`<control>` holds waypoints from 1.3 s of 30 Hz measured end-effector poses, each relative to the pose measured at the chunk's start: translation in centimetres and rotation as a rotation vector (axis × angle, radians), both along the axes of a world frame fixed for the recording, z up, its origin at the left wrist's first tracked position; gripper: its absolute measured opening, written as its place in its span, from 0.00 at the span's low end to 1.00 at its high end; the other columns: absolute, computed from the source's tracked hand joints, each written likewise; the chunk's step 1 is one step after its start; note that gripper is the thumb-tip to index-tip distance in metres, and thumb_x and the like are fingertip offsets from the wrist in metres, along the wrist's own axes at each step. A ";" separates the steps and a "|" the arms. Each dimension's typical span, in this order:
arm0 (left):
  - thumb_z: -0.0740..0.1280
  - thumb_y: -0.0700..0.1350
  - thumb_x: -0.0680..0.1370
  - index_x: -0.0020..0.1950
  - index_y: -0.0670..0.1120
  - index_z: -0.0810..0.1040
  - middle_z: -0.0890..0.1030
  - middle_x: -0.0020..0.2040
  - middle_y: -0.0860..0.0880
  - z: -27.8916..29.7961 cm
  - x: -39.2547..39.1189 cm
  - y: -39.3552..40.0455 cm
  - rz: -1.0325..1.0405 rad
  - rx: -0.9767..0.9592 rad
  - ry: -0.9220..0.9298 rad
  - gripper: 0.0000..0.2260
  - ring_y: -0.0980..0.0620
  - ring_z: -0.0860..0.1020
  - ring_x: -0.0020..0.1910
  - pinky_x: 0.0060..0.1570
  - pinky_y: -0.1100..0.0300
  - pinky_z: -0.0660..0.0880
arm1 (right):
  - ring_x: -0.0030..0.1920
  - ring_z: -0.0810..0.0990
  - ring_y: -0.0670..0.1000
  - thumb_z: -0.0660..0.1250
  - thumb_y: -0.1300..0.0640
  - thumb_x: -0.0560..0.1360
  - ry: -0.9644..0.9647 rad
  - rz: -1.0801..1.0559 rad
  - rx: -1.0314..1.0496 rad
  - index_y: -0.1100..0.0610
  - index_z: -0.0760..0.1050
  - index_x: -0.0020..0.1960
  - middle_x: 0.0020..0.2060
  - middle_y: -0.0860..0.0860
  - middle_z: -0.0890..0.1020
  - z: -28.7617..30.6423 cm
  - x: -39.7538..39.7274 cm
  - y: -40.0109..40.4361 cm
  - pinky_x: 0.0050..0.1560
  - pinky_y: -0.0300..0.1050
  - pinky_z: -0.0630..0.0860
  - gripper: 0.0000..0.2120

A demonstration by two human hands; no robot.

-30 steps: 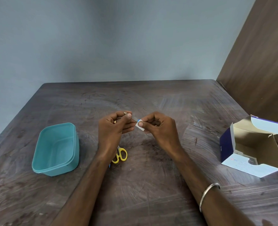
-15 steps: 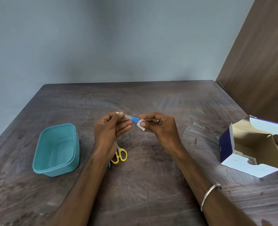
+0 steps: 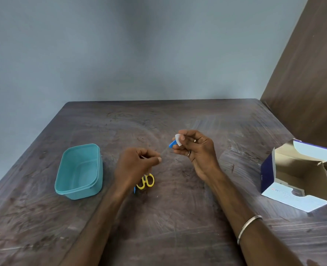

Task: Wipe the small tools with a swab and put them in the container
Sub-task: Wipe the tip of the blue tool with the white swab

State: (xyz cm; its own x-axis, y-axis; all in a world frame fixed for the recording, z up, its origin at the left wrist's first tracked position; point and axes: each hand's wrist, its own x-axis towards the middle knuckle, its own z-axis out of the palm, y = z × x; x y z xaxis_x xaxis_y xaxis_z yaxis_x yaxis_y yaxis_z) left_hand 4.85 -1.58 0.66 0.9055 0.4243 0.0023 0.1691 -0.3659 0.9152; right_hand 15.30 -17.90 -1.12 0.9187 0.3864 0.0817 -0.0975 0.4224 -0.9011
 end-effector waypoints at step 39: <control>0.73 0.44 0.70 0.44 0.45 0.82 0.81 0.37 0.48 4.4 -5.2 10.6 0.167 0.814 0.823 0.05 0.50 0.80 0.39 0.44 0.56 0.80 | 0.36 0.86 0.54 0.70 0.63 0.75 -0.024 0.059 -0.135 0.58 0.81 0.52 0.46 0.58 0.87 -0.6 -0.5 0.5 0.30 0.44 0.80 0.06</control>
